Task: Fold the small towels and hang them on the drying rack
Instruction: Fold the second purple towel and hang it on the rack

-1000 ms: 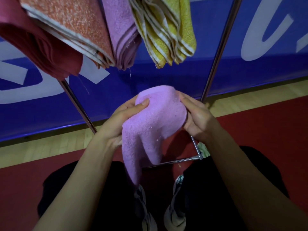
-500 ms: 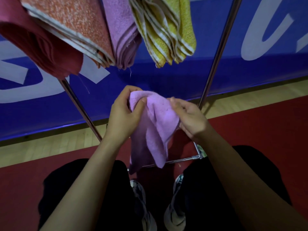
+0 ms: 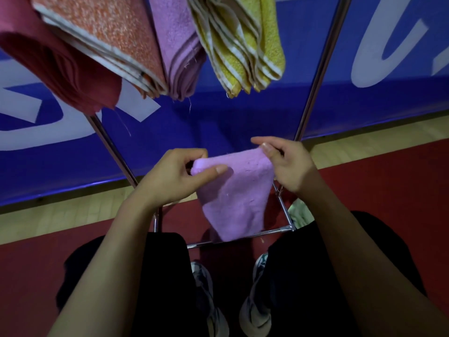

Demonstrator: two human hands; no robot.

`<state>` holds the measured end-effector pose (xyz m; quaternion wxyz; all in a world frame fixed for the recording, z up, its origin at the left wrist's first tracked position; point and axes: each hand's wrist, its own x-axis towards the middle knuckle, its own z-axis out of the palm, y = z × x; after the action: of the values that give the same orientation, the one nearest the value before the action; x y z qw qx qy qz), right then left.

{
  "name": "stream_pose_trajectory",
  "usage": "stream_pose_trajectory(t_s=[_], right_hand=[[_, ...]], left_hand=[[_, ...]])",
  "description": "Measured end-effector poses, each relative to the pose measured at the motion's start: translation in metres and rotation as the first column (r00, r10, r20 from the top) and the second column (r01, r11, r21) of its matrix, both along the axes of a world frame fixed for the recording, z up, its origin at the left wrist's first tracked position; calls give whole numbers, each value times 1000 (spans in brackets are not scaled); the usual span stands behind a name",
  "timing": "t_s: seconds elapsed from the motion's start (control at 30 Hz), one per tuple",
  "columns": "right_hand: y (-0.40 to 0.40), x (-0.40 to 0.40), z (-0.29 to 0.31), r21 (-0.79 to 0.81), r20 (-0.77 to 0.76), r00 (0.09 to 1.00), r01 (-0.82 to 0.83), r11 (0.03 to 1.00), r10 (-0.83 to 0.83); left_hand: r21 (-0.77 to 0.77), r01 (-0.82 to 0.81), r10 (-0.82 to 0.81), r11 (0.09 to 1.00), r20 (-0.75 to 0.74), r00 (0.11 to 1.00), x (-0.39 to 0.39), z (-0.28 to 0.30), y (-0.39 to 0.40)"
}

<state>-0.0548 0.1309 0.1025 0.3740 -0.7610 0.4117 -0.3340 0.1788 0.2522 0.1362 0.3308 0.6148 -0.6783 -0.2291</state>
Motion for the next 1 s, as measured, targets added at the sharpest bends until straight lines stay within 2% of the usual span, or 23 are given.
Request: stream_pose_trajectory(t_s=[0.17,0.4,0.53,0.63,0.73,0.87,1.0], right_hand=[[2,0,6,-32,54,998,-9,999,11],[2,0,6,-71,10,1000,24,997,-23],[4,-2,5,-150,-45,999,-36,988,29],[1,-2,3,-169,-84,994,-84,982,70],[0,-3,4,-109,-100,989,-116,987,105],[6,-1,2,7,-99,989,-106,994,106],[15,8,10,34,-16,987,-160,987,161]], left_hand=[[-160,-117,115,980,-22,993,4,-1,1],[-141,-186,152,972,-221,963,-2,-4,-1],[-279,-235,239,931,-22,971,3,-5,-1],[-332,-287,300,899,-12,954,7,-7,-4],[-319,-340,322,885,-110,940,-1,-6,-6],[-218,-370,296,903,-307,904,-9,-4,-6],[-187,-355,278,916,-340,898,-13,-2,-7]])
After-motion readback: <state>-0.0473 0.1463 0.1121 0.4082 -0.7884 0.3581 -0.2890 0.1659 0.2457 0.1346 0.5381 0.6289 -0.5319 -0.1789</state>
